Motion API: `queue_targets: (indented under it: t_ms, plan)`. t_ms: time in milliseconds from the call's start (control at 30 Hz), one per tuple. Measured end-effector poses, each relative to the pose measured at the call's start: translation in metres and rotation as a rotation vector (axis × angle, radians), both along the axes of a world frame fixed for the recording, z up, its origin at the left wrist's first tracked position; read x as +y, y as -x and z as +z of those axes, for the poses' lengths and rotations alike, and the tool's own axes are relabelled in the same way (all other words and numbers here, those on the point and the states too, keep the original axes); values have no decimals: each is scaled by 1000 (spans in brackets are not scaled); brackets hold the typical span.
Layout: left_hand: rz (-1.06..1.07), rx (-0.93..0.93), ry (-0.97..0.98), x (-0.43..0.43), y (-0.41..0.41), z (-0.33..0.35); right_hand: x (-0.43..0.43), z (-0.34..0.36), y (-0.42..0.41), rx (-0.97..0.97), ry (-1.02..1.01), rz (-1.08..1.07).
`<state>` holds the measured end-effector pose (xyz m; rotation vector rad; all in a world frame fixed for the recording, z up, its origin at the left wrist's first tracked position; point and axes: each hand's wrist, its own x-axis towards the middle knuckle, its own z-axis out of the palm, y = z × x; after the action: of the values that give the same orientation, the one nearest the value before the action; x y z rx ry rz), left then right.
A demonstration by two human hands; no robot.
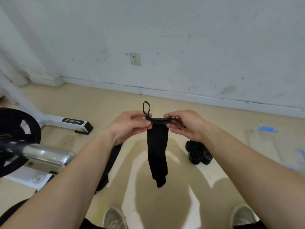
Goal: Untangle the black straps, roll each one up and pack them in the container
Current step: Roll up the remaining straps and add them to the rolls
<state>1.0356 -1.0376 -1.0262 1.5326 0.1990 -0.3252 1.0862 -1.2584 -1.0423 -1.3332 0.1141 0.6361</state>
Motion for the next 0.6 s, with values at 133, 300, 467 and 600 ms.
queue_targets:
  t_ms: [133,300,467,600]
  plan:
    - [126,-131,-76,-21,-5,32,-28,44,3,41,-172,50]
    - [109,-252,128,-49,-9,52,-50,72,14,-305,49,95]
    - [114,-213,263,-77,-9,49,-44,68,16,-433,3,-165]
    - [187,-180,372,-92,-17,40,-35,57,7,-375,-202,-182]
